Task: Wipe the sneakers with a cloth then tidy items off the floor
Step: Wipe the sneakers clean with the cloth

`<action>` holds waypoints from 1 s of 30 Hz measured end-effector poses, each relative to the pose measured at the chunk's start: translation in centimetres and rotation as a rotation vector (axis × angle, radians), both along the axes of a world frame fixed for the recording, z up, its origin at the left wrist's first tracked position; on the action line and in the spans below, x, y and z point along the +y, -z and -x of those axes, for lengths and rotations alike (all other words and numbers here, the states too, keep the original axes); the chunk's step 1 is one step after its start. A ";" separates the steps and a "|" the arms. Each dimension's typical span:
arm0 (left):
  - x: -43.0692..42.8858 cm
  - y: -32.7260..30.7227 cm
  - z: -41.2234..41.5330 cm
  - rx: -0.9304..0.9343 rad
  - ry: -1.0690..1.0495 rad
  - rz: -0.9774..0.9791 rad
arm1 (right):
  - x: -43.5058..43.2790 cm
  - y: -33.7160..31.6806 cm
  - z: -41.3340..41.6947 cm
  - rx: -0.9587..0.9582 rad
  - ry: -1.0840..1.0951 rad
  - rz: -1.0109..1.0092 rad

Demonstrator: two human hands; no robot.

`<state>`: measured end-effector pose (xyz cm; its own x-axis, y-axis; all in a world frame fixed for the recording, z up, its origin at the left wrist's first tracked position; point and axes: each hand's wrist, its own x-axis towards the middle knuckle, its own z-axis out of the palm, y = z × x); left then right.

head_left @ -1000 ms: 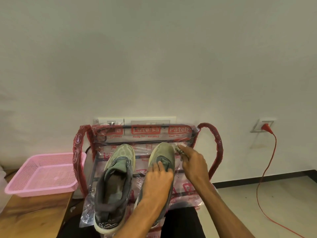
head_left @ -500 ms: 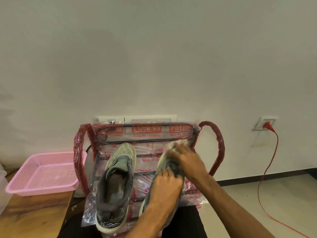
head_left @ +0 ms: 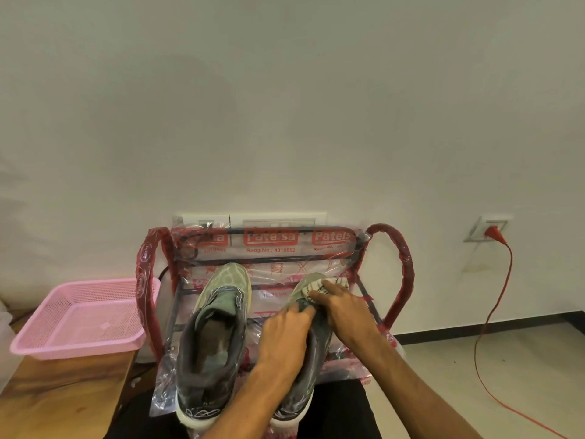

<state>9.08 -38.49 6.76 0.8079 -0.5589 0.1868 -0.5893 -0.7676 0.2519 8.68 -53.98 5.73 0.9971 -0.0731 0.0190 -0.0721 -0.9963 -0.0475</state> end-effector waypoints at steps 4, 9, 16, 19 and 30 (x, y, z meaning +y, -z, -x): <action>1.4 -0.6 -0.7 0.094 -0.133 -0.029 | -0.4 0.8 0.4 -0.067 0.075 -0.098; 1.5 -2.6 0.2 0.075 -0.138 -0.033 | -0.8 0.8 1.2 -0.264 0.119 -0.445; -0.5 -3.1 1.9 -0.054 -0.013 0.045 | -1.8 -0.5 1.0 -0.587 0.253 -0.769; -1.5 -1.9 2.6 -0.044 0.063 0.027 | -2.2 -1.1 1.1 -0.605 0.272 -0.606; -1.5 -2.7 2.7 -0.017 0.111 0.037 | -3.1 -0.7 2.7 -0.260 0.096 -0.235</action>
<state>6.43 -40.00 9.49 0.7378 -0.6375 0.2221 -0.6748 -0.6874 0.2687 5.95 -57.04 6.46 0.9497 -0.1982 0.2426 -0.1199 -0.9453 -0.3032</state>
